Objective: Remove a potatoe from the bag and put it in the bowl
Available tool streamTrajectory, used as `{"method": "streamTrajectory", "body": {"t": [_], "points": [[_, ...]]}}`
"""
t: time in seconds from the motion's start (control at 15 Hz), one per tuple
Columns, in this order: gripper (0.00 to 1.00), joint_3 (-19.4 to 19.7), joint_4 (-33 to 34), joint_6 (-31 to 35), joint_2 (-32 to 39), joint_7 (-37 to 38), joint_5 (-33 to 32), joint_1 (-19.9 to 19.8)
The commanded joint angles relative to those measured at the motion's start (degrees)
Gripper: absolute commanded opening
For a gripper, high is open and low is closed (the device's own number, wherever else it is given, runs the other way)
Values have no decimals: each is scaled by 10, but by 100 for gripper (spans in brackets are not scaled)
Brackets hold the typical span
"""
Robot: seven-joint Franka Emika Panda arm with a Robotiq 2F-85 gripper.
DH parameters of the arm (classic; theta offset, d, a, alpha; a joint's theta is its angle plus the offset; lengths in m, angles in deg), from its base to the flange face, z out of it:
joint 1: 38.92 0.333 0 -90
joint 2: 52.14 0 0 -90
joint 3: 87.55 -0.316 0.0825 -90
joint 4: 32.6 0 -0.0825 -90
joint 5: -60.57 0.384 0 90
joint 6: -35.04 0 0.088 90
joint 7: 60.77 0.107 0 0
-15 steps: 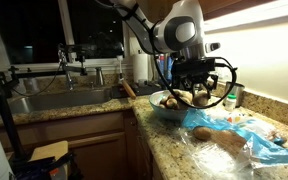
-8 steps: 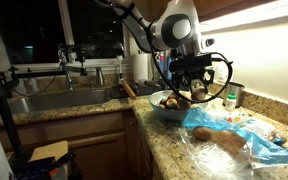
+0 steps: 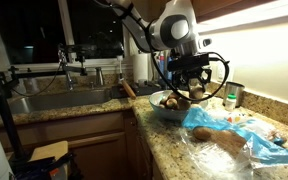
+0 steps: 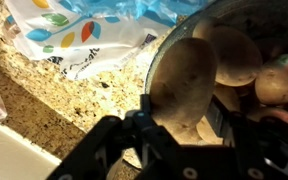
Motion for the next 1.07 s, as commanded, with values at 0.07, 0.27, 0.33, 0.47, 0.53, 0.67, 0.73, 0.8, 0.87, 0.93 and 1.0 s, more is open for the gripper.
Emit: {"method": "streamTrajectory", "body": {"t": [0.07,0.27,0.33,0.47,0.53,0.67,0.73,0.8,0.87,0.93,1.0], "points": [[32,-11,12,17,8,-31,14,-3],[32,-18,20,33,20,-50,26,-7],[32,-20,24,38,25,-54,28,-9],[32,-22,34,44,36,-59,30,-13],[32,-23,38,49,42,-61,31,-15],[32,-26,47,57,54,-70,34,-21],[32,-28,53,58,61,-74,36,-25],[32,-30,58,60,68,-77,36,-27],[32,-32,63,61,74,-80,37,-29],[32,-35,68,61,80,-83,37,-32],[32,-38,73,61,85,-87,37,-34]]}}
